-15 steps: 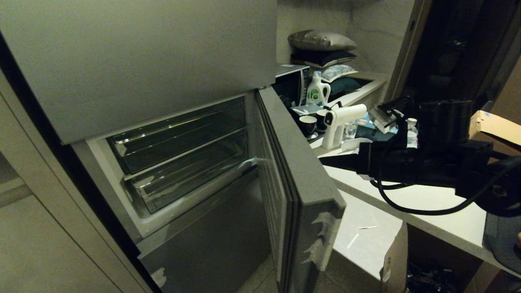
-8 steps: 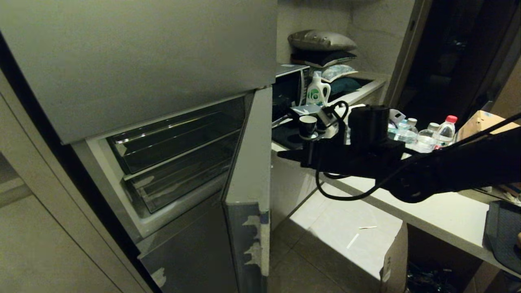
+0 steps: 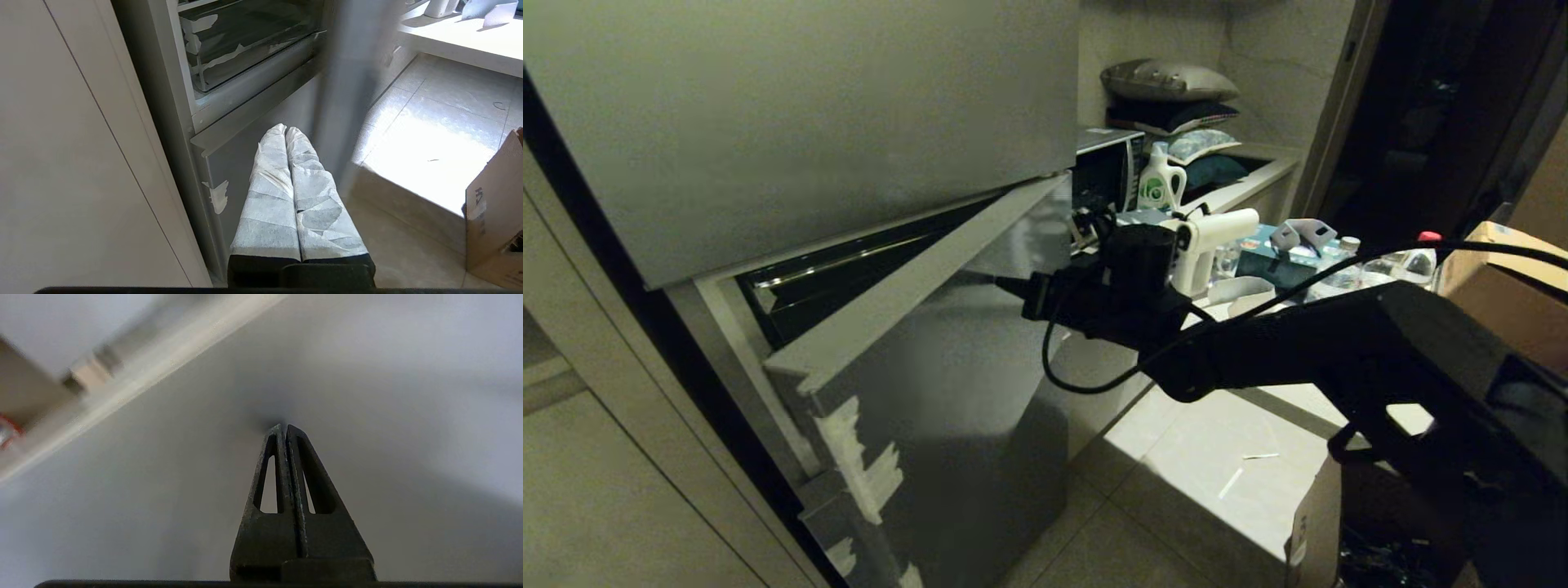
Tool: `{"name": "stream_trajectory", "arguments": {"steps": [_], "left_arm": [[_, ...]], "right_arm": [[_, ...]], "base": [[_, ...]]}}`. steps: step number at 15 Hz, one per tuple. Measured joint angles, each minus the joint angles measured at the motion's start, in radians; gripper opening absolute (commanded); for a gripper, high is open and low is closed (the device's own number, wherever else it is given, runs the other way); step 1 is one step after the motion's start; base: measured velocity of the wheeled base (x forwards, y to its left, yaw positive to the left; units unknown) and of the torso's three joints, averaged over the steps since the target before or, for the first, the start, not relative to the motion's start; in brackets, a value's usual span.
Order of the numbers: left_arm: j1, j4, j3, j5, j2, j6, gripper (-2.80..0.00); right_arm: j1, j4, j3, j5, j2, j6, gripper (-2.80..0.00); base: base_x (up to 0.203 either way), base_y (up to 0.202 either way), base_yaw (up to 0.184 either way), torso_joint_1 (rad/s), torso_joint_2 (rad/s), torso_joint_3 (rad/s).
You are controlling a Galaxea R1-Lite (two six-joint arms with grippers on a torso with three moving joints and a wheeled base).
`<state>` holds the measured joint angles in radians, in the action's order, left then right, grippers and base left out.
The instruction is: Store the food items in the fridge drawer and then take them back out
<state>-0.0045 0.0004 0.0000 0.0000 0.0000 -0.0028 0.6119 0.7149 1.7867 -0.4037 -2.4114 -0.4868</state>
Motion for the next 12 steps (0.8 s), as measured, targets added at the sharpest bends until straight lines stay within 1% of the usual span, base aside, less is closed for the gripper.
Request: {"name": "stream_trajectory", "arguments": {"steps": [1, 3, 8, 11, 12], "left_arm": [[0.000, 0.000, 0.000, 0.000, 0.000, 0.000, -2.80], [0.000, 0.000, 0.000, 0.000, 0.000, 0.000, -2.80], [0.000, 0.000, 0.000, -0.001, 0.000, 0.006, -2.80], [0.000, 0.000, -0.009, -0.006, 0.000, 0.020, -2.80], [0.000, -0.004, -0.049, -0.021, 0.000, 0.018, -2.80]], "right_arm": [[0.008, -0.009, 0.070, 0.008, -0.048, -0.002, -2.80], [0.020, -0.011, 0.130, 0.019, -0.115, -0.005, -2.80], [0.024, 0.098, 0.149, 0.022, -0.181, -0.002, -2.80], [0.039, 0.105, 0.149, 0.022, -0.192, 0.000, -2.80], [0.042, 0.105, 0.149, 0.022, -0.194, 0.002, -2.80]], "base": [[0.000, 0.000, 0.000, 0.000, 0.00, 0.000], [0.000, 0.000, 0.000, 0.000, 0.00, 0.000], [0.000, 0.000, 0.000, 0.000, 0.00, 0.000], [0.000, 0.000, 0.000, 0.000, 0.00, 0.000], [0.000, 0.000, 0.000, 0.000, 0.00, 0.000]]}}
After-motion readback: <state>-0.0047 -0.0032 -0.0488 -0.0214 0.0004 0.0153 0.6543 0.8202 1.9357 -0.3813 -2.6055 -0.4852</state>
